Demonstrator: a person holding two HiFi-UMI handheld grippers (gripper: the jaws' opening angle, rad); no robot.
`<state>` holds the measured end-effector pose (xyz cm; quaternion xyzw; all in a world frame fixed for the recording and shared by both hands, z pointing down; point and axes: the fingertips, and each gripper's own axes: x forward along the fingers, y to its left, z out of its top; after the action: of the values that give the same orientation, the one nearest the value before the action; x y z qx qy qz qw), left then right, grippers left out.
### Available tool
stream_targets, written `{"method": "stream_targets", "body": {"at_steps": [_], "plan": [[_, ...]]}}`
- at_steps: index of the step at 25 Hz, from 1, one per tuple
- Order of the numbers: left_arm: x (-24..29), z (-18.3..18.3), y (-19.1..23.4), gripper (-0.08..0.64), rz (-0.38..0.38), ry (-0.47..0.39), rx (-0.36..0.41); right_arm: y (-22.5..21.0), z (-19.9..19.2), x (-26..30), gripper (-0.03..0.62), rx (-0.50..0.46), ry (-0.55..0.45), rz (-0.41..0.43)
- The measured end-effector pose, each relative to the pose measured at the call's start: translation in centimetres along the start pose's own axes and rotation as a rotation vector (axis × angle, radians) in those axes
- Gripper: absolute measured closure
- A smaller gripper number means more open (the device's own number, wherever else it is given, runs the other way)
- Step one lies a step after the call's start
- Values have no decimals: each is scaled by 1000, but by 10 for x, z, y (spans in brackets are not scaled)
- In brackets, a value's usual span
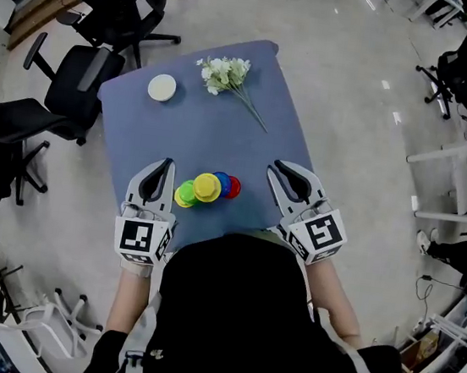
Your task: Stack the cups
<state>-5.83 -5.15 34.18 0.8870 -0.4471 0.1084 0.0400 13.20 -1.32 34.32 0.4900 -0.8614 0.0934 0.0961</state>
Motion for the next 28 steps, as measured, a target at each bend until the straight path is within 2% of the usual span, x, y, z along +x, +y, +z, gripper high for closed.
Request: {"method": "stream_targets", "body": {"at_steps": [5,12,28], "plan": [[3,-2,-5,549,-20,12,24,-2,0,-3,525,2,-9,-20],[2,-6,-10,549,-24,20,36,-1,-13,-1,526,22,34,-16],[-3,-26,0,548,0,64,5,8,-26,5,526,27,78,4]]}}
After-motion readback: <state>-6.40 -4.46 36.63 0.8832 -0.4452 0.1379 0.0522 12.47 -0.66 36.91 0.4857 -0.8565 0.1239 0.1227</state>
